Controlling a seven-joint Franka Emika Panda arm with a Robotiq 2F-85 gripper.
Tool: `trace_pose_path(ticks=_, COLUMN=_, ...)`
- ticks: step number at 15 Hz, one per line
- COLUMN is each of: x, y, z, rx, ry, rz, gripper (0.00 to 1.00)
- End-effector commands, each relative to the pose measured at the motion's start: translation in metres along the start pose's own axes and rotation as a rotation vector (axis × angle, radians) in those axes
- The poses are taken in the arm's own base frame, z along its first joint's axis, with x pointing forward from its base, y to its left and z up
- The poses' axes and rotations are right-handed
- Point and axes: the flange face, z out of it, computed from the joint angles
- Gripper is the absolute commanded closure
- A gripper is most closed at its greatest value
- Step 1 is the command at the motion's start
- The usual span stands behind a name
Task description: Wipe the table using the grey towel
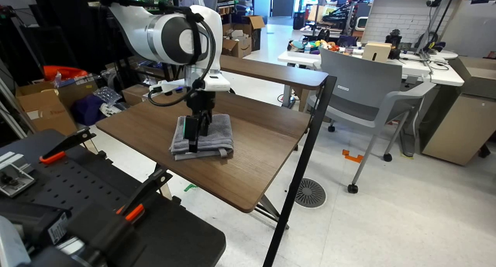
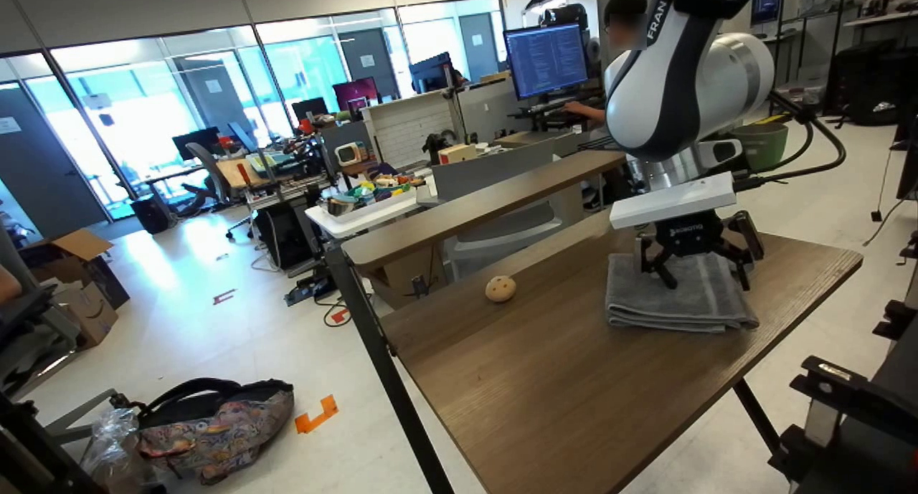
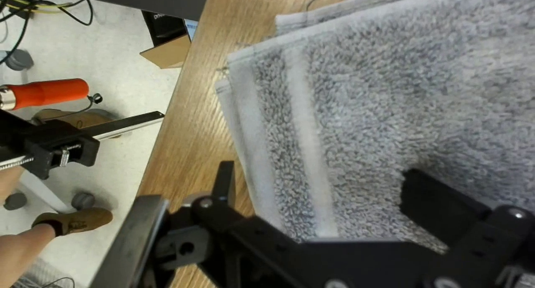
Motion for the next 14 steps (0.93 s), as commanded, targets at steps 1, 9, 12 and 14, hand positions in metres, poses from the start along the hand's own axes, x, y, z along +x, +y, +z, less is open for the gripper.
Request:
trace_pose_path(ticks=1, x=-0.001, y=0.0, z=-0.009, rx=0.042, ry=0.012, rz=0.022, gripper=0.0)
trace_pose_path(ticks=9, x=-0.004, y=0.009, z=-0.059, rx=0.29, ry=0.055, rz=0.113, gripper=0.0)
trace_pose_path(ticks=12, x=-0.008, y=-0.005, z=-0.052, rx=0.356, ry=0.062, rz=0.156, gripper=0.0)
trace_pose_path(ticks=14, x=-0.014, y=-0.021, z=-0.04, rx=0.403, ry=0.066, rz=0.182, gripper=0.0)
